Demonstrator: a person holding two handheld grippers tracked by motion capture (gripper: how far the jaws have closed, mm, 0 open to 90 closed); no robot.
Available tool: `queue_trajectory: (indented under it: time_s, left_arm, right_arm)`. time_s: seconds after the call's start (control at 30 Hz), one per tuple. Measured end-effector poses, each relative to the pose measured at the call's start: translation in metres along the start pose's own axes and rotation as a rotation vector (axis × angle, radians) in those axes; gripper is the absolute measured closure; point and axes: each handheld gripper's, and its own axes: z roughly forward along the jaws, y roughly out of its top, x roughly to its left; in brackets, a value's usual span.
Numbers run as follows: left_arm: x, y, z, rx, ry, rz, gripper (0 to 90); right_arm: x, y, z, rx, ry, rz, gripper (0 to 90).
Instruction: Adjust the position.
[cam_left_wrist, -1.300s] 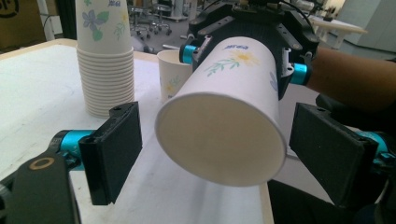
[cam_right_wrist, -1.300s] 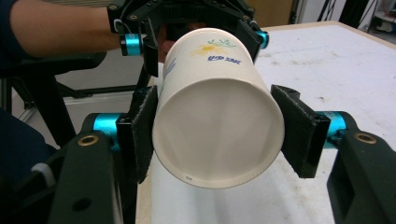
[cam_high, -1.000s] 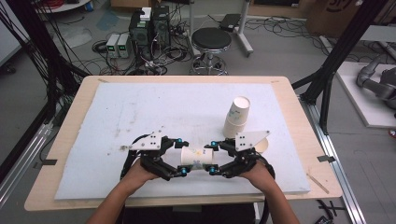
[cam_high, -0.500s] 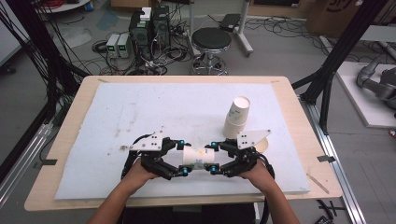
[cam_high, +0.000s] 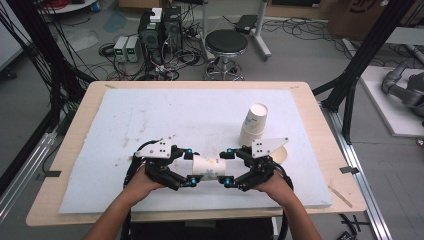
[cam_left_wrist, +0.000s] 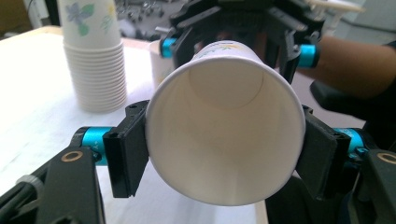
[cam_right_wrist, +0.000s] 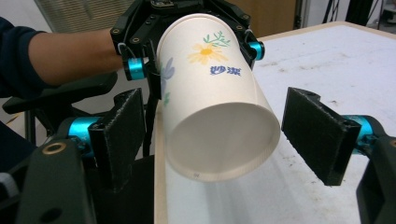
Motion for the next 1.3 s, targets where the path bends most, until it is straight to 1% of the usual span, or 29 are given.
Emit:
queue_trajectory:
  time_s: [0.03, 0.1, 0.13, 0.17, 0.23, 0.33, 0.37, 0.4, 0.43, 0.5, 0.6, 0.77, 0.87, 0.93, 0.97, 1.1, 1.17, 1.3]
  left_arm:
    - [0.000, 0.001, -0.001, 0.012, 0.007, 0.000, 28.0]
    - [0.000, 0.005, -0.005, 0.050, 0.022, 0.012, 28.1]
    - [0.000, 0.007, -0.006, 0.069, 0.029, 0.010, 28.1]
    - [0.000, 0.009, -0.007, 0.083, 0.031, 0.020, 28.1]
    - [0.000, 0.013, -0.009, 0.119, 0.042, 0.025, 28.0]
    - [0.001, 0.019, -0.011, 0.178, 0.054, 0.044, 28.0]
    - [0.001, 0.020, -0.011, 0.182, 0.055, 0.042, 28.0]
    - [0.001, 0.022, -0.011, 0.202, 0.056, 0.053, 28.1]
    - [0.001, 0.023, -0.011, 0.206, 0.057, 0.053, 28.0]
    - [0.002, 0.026, -0.012, 0.225, 0.053, 0.064, 28.0]
    - [0.002, 0.030, -0.012, 0.256, 0.053, 0.073, 28.0]
    - [0.003, 0.035, -0.011, 0.309, 0.066, 0.084, 28.1]
    - [0.004, 0.037, -0.010, 0.357, 0.075, 0.088, 28.1]
    - [0.004, 0.038, -0.009, 0.402, 0.081, 0.094, 28.1]
    - [0.004, 0.039, -0.008, 0.416, 0.084, 0.098, 28.1]
    - [0.004, 0.040, -0.005, 0.470, 0.089, 0.110, 28.1]
    - [0.004, 0.042, -0.003, 0.498, 0.087, 0.113, 28.1]
    - [0.004, 0.044, 0.000, 0.536, 0.090, 0.116, 28.1]
  right_arm:
    - [0.000, 0.001, 0.000, 0.007, -0.007, 0.001, 22.5]
    - [0.000, 0.002, 0.000, 0.020, -0.020, -0.009, 22.5]
    - [0.000, 0.003, 0.001, 0.026, -0.026, -0.014, 22.5]
    - [0.001, 0.004, 0.002, 0.040, -0.029, -0.014, 22.5]
    - [0.001, 0.007, 0.004, 0.060, -0.047, -0.030, 22.5]
    - [0.002, 0.010, 0.007, 0.089, -0.054, -0.040, 22.5]
    - [0.002, 0.012, 0.009, 0.103, -0.059, -0.049, 22.6]
    - [0.003, 0.013, 0.010, 0.110, -0.062, -0.050, 22.6]
    - [0.003, 0.015, 0.011, 0.120, -0.061, -0.057, 22.6]
    - [0.003, 0.017, 0.013, 0.128, -0.058, -0.063, 22.8]
    - [0.003, 0.020, 0.016, 0.149, -0.067, -0.075, 22.8]
    - [0.004, 0.026, 0.022, 0.210, -0.095, -0.106, 22.8]
    - [0.004, 0.027, 0.026, 0.249, -0.110, -0.134, 22.9]
    - [0.004, 0.028, 0.030, 0.274, -0.121, -0.149, 22.9]
    - [0.005, 0.029, 0.032, 0.284, -0.124, -0.159, 22.8]
    - [0.005, 0.031, 0.039, 0.329, -0.140, -0.188, 22.9]
    - [0.006, 0.031, 0.043, 0.351, -0.141, -0.201, 22.8]
    - [0.006, 0.032, 0.050, 0.387, -0.144, -0.226, 23.2]
